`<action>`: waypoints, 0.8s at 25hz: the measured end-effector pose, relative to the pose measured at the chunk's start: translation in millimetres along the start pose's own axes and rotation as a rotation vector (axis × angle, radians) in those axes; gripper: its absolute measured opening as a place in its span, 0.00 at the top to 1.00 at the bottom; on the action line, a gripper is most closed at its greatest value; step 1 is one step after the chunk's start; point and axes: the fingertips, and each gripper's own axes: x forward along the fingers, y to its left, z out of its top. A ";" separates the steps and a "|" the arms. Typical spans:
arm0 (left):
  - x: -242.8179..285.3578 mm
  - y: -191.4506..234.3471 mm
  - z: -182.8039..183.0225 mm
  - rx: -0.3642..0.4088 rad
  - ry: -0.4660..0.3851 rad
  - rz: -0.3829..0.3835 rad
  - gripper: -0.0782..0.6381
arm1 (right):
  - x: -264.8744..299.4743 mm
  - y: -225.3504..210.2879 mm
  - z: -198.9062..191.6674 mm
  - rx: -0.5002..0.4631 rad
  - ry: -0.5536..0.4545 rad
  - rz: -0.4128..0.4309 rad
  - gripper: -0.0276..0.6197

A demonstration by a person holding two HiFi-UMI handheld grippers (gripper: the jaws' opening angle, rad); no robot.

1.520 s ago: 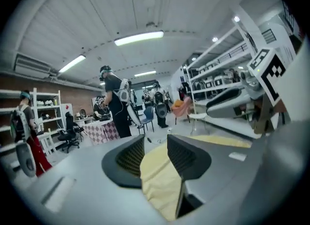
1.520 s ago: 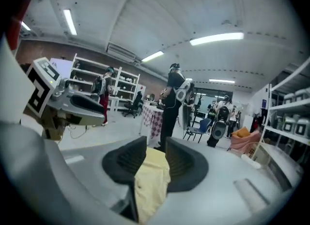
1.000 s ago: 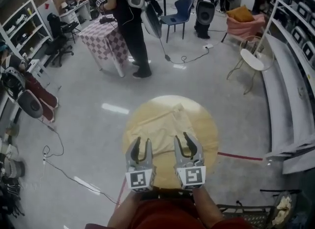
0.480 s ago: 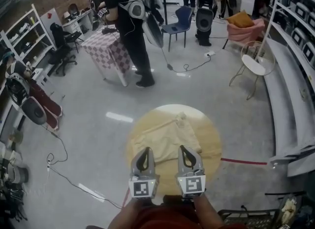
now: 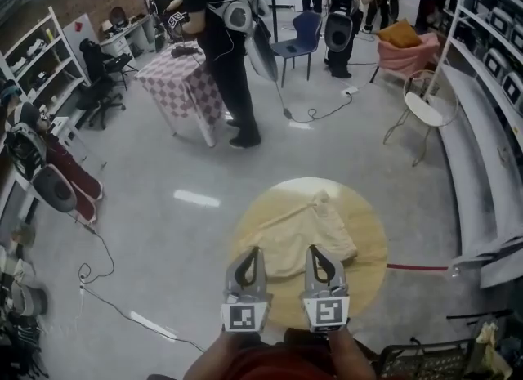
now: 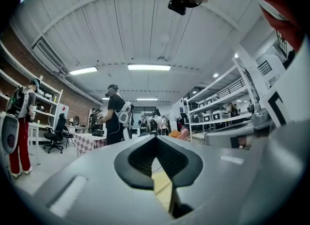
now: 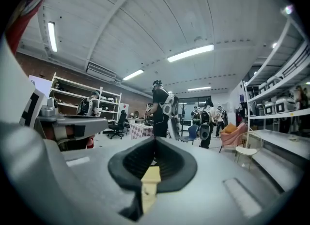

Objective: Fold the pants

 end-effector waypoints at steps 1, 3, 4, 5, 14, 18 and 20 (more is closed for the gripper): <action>-1.0 10.6 -1.6 -0.010 0.005 -0.013 0.88 | 5.0 9.4 1.1 0.004 -0.003 -0.013 0.95; -3.2 34.4 -6.4 -0.041 0.022 -0.035 0.88 | 14.5 29.6 5.2 0.006 -0.004 -0.041 0.95; -4.0 47.0 -7.9 -0.048 0.023 -0.047 0.88 | 19.4 39.4 7.0 0.001 0.002 -0.057 0.95; -4.5 59.4 -8.2 -0.050 0.017 -0.060 0.88 | 24.5 49.0 8.8 -0.009 0.006 -0.073 0.95; -13.5 148.0 -17.0 -0.059 0.004 -0.227 0.88 | 47.4 119.4 5.6 -0.012 0.069 -0.253 0.95; -11.2 167.9 -13.0 -0.068 0.004 -0.294 0.88 | 50.9 146.0 16.2 0.013 0.072 -0.302 0.95; -8.8 166.4 -8.4 -0.060 -0.005 -0.325 0.88 | 46.7 147.0 13.9 0.004 0.087 -0.322 0.95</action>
